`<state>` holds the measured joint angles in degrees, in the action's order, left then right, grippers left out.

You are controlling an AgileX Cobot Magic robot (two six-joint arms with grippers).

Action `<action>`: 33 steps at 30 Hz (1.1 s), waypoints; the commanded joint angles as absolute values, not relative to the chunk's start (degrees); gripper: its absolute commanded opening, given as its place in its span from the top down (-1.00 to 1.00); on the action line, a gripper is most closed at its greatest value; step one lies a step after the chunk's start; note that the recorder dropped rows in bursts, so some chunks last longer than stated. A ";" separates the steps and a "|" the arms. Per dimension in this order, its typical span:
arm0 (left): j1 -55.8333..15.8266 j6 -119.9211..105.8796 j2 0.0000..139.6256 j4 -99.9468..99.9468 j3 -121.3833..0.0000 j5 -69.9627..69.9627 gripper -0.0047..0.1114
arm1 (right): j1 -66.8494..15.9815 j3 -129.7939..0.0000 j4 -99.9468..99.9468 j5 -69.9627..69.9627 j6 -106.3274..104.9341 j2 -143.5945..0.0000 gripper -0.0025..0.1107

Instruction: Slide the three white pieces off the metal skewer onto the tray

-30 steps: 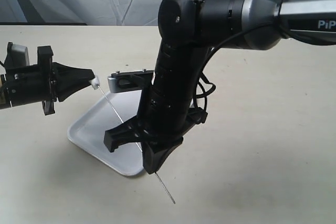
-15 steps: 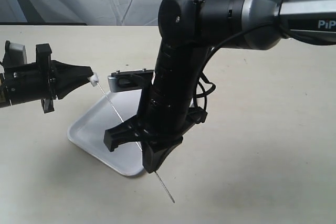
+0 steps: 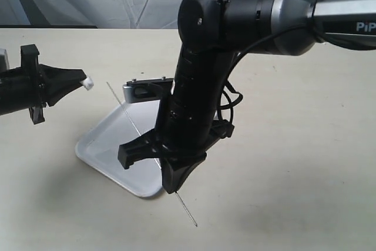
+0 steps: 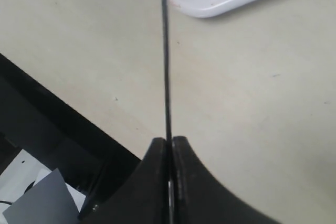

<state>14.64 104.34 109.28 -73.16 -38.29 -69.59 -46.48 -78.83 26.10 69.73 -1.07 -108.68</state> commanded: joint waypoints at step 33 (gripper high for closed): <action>-0.21 99.18 108.89 -84.65 -38.22 -48.19 0.27 | -44.33 -82.32 13.38 59.80 4.82 -120.55 0.97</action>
